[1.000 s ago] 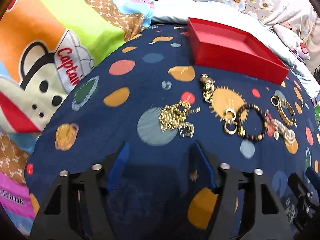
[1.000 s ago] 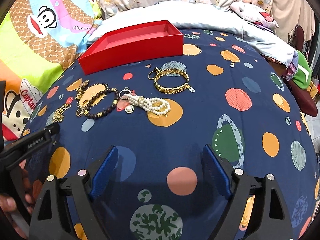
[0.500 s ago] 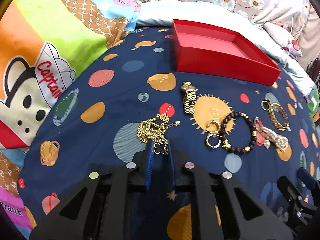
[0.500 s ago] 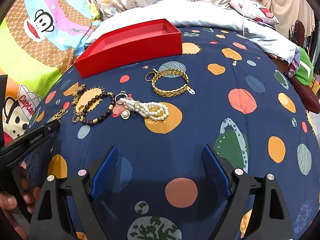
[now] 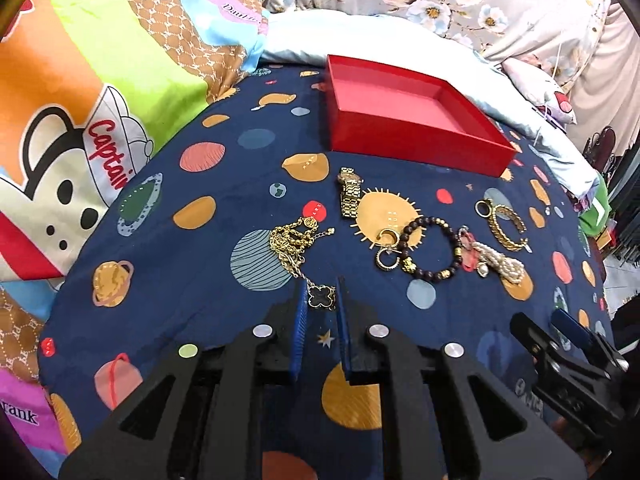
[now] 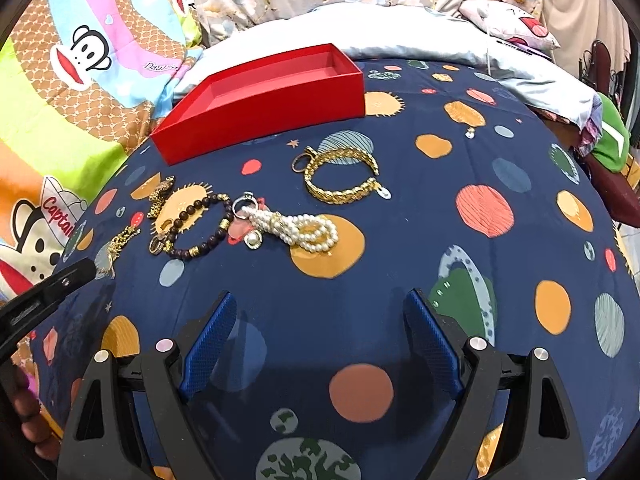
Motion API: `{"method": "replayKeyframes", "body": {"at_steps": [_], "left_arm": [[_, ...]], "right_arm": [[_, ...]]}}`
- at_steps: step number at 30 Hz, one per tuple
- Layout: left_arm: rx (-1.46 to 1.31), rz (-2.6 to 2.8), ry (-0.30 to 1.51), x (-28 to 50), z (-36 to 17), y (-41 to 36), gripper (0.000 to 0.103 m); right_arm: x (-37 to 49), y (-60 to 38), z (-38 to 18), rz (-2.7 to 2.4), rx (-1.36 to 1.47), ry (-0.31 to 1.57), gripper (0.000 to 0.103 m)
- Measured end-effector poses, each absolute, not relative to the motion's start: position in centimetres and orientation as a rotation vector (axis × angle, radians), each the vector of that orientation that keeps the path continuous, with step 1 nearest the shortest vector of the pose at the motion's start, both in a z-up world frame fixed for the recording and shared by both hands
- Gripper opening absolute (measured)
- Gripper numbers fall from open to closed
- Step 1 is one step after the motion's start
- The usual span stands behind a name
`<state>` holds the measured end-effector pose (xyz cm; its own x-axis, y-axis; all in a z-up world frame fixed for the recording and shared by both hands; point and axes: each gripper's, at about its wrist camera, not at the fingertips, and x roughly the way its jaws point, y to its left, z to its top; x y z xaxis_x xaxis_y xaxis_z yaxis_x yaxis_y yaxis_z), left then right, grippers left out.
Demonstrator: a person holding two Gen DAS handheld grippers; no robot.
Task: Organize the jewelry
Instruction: 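Grasp the gold chain with black clover pendant with left tool while right tool approaches pearl necklace, then close the right tool on the white pearl necklace while left tool holds the clover chain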
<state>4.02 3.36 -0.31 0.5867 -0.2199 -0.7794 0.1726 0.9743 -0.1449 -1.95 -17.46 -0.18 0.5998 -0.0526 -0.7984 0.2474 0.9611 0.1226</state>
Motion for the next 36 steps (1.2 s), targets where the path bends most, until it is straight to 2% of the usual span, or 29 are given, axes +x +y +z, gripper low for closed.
{"method": "replayKeyframes", "body": {"at_steps": [5,7,13,24,25,27,29,36], "left_arm": [[-0.060,-0.237,0.916,3.6,0.1,3.5,0.014],[-0.066,-0.244,0.917,3.6,0.3,3.6,0.014],[-0.066,-0.250,0.930,3.7,-0.2,3.6,0.014],[-0.063,-0.264,0.956,3.7,-1.1,3.2,0.014],[-0.064,-0.265,0.957,3.7,-1.1,3.2,0.014],[-0.064,-0.262,0.957,3.6,-1.1,3.3,0.014],[-0.067,-0.260,0.958,3.6,-1.1,3.5,0.014],[-0.072,-0.259,0.951,2.9,-0.4,4.2,0.014]], "right_arm": [[-0.5,-17.2,-0.1,-0.136,0.225,0.910,0.084],[0.2,-17.4,0.0,-0.126,0.223,0.905,0.080],[2.2,-18.1,-0.4,-0.091,0.240,0.926,0.059],[3.8,-17.6,-0.8,-0.047,0.160,0.935,0.042],[3.9,-17.5,-0.8,-0.038,0.151,0.938,0.039],[3.9,-17.4,-0.8,-0.029,0.140,0.946,0.024],[3.7,-17.5,-0.8,-0.004,0.159,0.961,0.015],[1.5,-17.4,-0.3,0.002,0.218,0.954,0.012]]}}
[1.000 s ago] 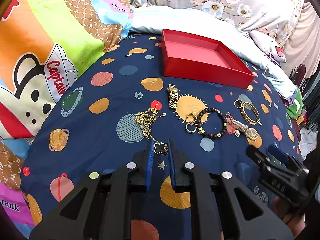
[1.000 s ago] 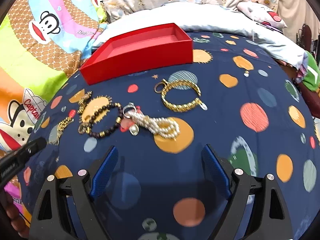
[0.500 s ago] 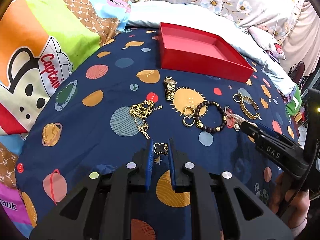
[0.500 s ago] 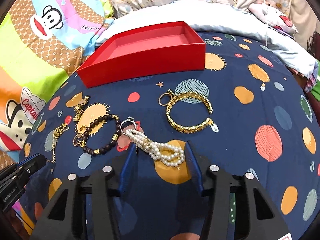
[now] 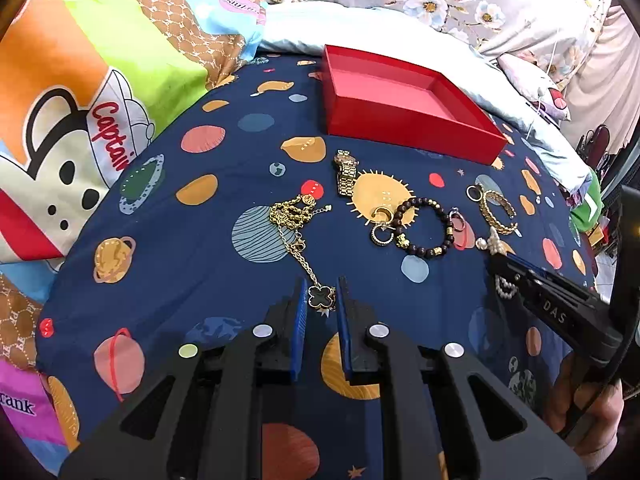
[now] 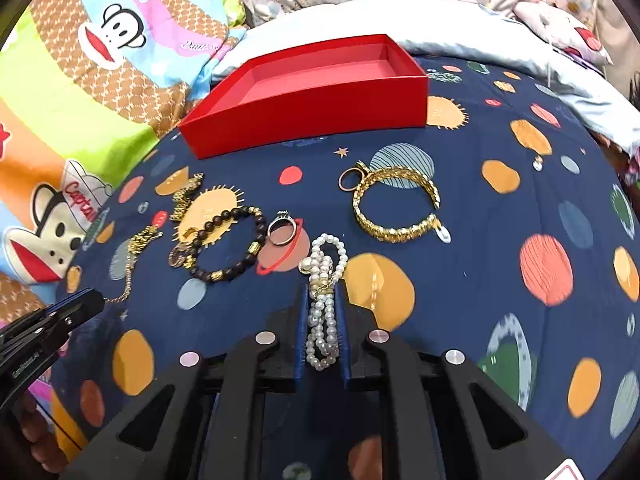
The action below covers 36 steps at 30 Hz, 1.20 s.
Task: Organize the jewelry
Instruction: 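Close the right tool on the white pearl necklace while left tool holds the clover chain, then lift and carry both held pieces over the red tray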
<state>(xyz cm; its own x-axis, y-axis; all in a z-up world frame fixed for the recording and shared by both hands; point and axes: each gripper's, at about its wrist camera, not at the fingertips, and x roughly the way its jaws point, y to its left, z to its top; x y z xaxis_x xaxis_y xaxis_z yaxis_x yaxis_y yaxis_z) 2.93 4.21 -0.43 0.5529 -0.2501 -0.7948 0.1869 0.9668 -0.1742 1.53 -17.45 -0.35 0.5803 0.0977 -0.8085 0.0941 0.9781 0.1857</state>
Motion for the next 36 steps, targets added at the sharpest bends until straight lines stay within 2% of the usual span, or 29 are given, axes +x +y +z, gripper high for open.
{"method": "replayKeyframes", "body": {"at_steps": [9,12,21,22,23,24,25,28,32,36], "left_arm": [[-0.083,-0.269,0.894,1.6,2.8,5.0,0.014],[-0.086,-0.278,0.872,1.3,4.2,5.0,0.004],[-0.075,-0.287,0.825,1.1,7.1,5.0,0.006],[-0.080,-0.275,0.847,1.3,6.5,5.0,0.019],[-0.082,-0.273,0.862,1.4,5.8,5.0,0.044],[-0.082,-0.260,0.873,1.5,5.2,5.0,0.054],[-0.077,-0.238,0.883,1.6,4.1,4.9,0.058],[-0.040,-0.236,0.910,2.0,1.5,4.3,0.057],[-0.025,-0.231,0.968,2.9,-1.9,3.8,0.032],[-0.013,-0.224,0.976,3.0,-3.0,3.8,0.022]], "right_arm": [[-1.0,-17.2,3.3,0.010,0.227,0.892,0.012],[-1.7,-16.8,4.7,0.020,0.222,0.870,0.012],[-2.8,-16.1,6.6,0.033,0.214,0.847,0.012],[-2.8,-16.1,6.4,0.033,0.217,0.852,0.012],[-2.9,-16.1,6.3,0.033,0.221,0.855,0.012],[-2.9,-16.1,6.1,0.033,0.226,0.861,0.012],[-2.9,-16.1,5.9,0.033,0.227,0.867,0.012],[-2.8,-16.1,5.2,0.033,0.230,0.886,0.012],[-2.4,-16.0,4.7,0.034,0.227,0.900,0.012],[-2.2,-16.0,4.6,0.030,0.227,0.900,0.012]]}}
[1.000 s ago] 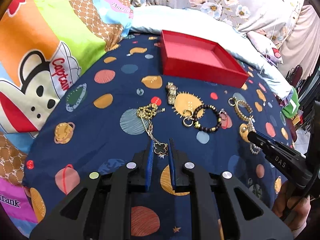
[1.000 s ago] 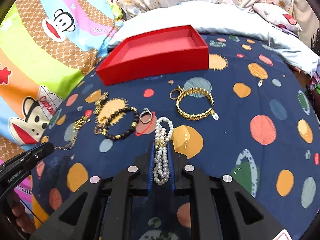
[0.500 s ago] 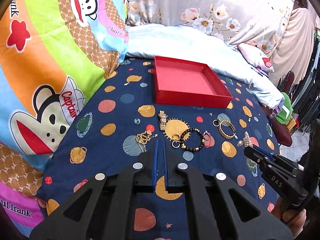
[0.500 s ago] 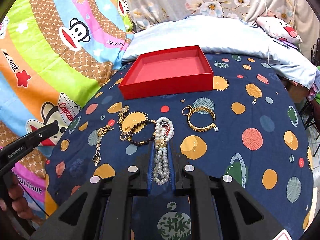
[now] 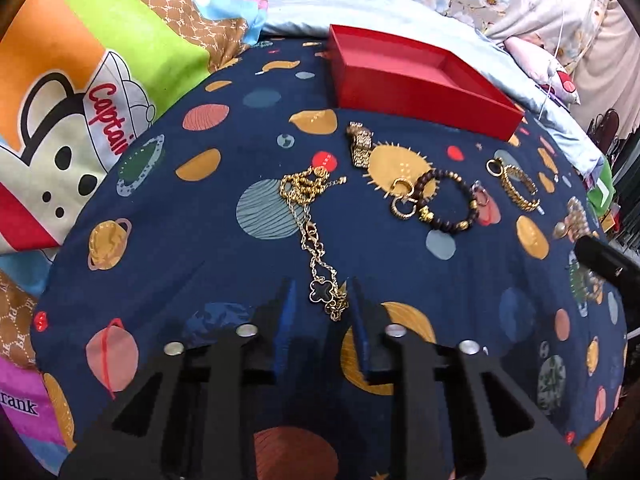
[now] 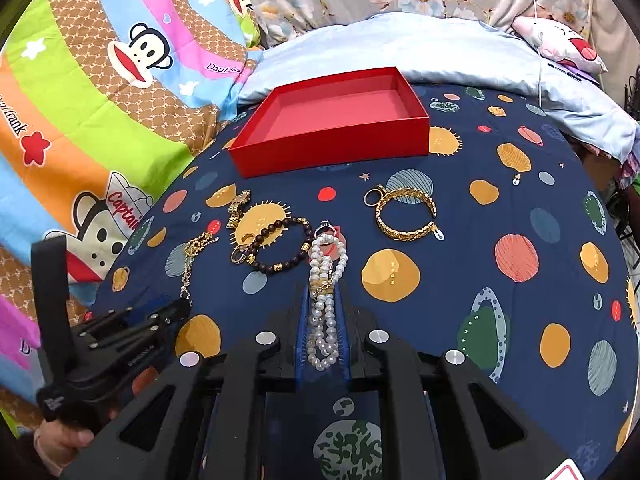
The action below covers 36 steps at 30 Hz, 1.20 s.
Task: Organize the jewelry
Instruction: 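Lift and carry both held pieces over the red tray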
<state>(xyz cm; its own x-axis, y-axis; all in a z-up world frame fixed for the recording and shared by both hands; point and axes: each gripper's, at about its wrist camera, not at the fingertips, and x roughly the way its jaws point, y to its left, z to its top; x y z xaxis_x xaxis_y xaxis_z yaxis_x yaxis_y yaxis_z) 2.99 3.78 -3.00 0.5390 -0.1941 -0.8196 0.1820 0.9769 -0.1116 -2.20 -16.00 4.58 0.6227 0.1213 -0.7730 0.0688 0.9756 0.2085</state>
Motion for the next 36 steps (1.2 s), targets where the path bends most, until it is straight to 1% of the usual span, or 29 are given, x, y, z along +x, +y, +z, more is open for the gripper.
{"method": "replayKeyframes", "body": {"at_steps": [4,6,12,15,19,26,31,36], "left_arm": [[-0.009,-0.225,0.961,2.9,-3.2,3.8,0.021],[0.003,-0.226,0.955,2.9,-3.2,3.6,0.012],[0.002,-0.259,0.950,2.4,-2.7,3.4,0.011],[-0.024,-0.269,0.942,2.0,-1.5,3.7,0.011],[-0.058,-0.291,0.889,1.4,1.7,4.3,0.010],[-0.096,-0.333,0.750,0.8,9.1,4.9,0.011],[-0.095,-0.350,0.682,1.6,12.8,4.2,0.011],[-0.081,-0.381,0.637,2.8,15.1,2.6,0.011]], "right_arm": [[-2.1,-15.9,4.4,0.033,0.225,0.905,0.012],[-2.1,-15.7,4.4,0.033,0.223,0.907,0.012],[-2.2,-15.6,4.5,0.031,0.225,0.906,0.012],[-2.3,-15.6,4.7,0.032,0.226,0.901,0.012],[-2.5,-15.7,5.7,0.037,0.228,0.881,0.012],[-2.7,-16.0,7.5,0.045,0.233,0.847,0.012],[-2.6,-16.2,9.0,0.047,0.225,0.822,0.012],[-1.8,-16.9,10.8,0.040,0.213,0.792,0.012]]}}
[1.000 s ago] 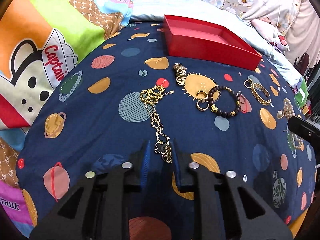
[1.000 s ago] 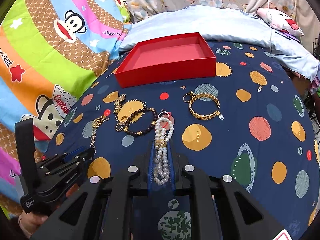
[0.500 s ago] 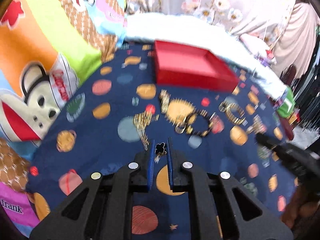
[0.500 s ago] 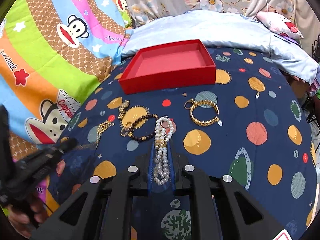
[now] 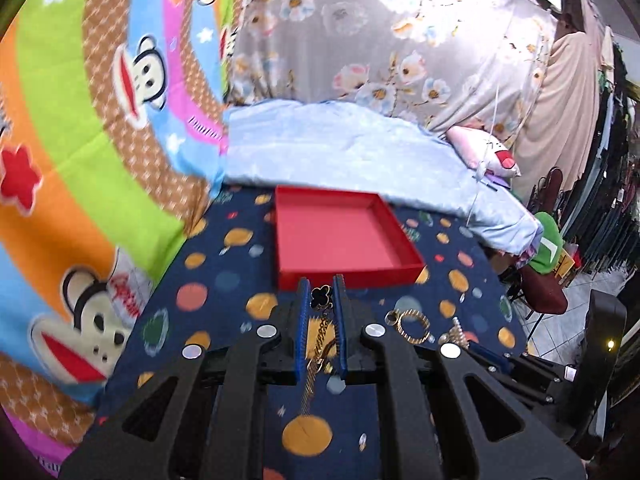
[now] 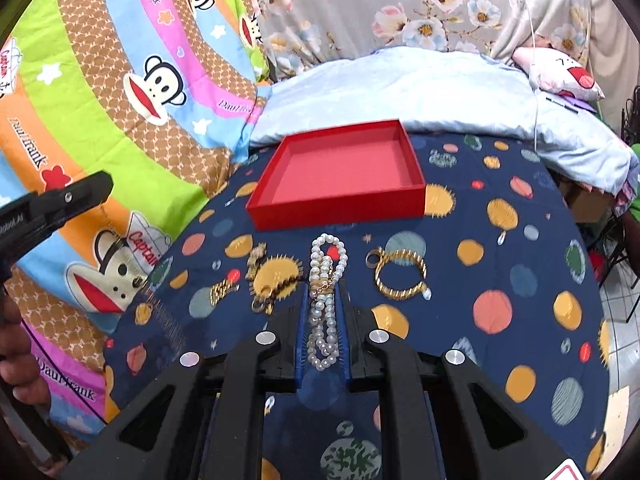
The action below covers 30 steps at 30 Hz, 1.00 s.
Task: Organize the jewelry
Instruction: 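Lift and carry both held pieces over the red tray, then open both tools to drop the chain and pearls into the tray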
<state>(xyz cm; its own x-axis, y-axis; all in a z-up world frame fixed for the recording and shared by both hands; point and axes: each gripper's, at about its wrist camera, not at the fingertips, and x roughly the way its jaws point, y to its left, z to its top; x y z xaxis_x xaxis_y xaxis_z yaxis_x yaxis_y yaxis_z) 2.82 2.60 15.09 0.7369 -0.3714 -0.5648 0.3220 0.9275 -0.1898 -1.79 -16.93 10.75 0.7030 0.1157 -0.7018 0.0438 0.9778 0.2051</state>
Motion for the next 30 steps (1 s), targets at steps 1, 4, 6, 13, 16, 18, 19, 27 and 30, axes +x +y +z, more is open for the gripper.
{"method": "replayKeyframes", "body": {"at_steps": [1,4,6,13,16,18,19,27,30], "left_arm": [[-0.080,-0.388,0.628,3.2,15.5,2.2,0.011],[-0.070,-0.399,0.606,5.0,16.4,0.8,0.011],[-0.076,-0.416,0.603,6.5,16.9,0.0,0.011],[-0.060,-0.421,0.571,13.4,18.0,-2.9,0.011],[-0.048,-0.410,0.564,16.9,18.1,-4.2,0.011],[-0.052,-0.419,0.569,19.6,17.9,-5.1,0.011],[-0.052,-0.429,0.574,20.6,17.9,-5.3,0.011],[-0.035,-0.430,0.603,29.2,15.3,-7.8,0.011],[-0.016,-0.426,0.626,31.5,14.0,-8.8,0.011]], "right_arm": [[-1.4,-17.1,11.0,0.039,0.210,0.787,0.012],[0.0,-17.8,11.6,0.038,0.210,0.778,0.012],[1.4,-18.4,12.0,0.046,0.219,0.775,0.012],[8.7,-20.9,12.7,0.058,0.240,0.774,0.012],[12.9,-22.1,12.5,0.066,0.248,0.792,0.012],[15.5,-22.6,12.2,0.068,0.244,0.804,0.012],[16.7,-22.8,11.9,0.066,0.243,0.810,0.012],[25.0,-24.0,9.4,0.069,0.246,0.874,0.012],[27.0,-24.3,8.4,0.066,0.241,0.892,0.012]]}}
